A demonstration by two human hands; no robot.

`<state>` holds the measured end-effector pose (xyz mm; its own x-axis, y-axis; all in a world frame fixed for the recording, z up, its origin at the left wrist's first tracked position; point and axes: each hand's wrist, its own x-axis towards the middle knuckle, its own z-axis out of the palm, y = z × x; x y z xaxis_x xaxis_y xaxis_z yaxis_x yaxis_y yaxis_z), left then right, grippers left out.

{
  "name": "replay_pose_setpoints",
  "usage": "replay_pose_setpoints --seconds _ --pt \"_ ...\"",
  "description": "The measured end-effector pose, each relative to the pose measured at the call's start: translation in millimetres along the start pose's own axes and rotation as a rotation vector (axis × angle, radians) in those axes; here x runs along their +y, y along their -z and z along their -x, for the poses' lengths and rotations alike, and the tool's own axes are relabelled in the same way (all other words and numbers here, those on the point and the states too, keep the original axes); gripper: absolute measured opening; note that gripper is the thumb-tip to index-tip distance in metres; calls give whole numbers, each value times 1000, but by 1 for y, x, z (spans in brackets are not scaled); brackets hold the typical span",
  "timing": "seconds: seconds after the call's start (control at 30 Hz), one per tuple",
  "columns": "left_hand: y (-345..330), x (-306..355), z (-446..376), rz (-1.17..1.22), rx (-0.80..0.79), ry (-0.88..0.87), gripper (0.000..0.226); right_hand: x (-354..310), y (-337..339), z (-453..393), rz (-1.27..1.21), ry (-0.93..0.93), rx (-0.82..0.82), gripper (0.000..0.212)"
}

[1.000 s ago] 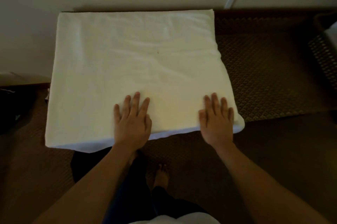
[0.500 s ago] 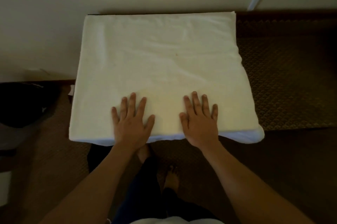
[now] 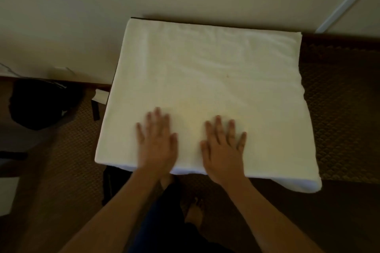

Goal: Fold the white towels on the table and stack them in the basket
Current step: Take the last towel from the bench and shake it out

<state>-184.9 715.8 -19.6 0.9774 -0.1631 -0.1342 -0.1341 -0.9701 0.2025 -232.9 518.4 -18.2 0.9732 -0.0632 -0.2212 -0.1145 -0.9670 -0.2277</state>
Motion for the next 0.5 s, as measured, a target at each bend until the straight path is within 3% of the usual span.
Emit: replay_pose_setpoints --seconds 0.07,0.5 --pt "-4 24 -29 -13 -91 -108 71 -14 -4 -27 48 123 13 63" --pt "33 -27 -241 -86 -70 -91 76 -36 36 -229 54 7 18 72"
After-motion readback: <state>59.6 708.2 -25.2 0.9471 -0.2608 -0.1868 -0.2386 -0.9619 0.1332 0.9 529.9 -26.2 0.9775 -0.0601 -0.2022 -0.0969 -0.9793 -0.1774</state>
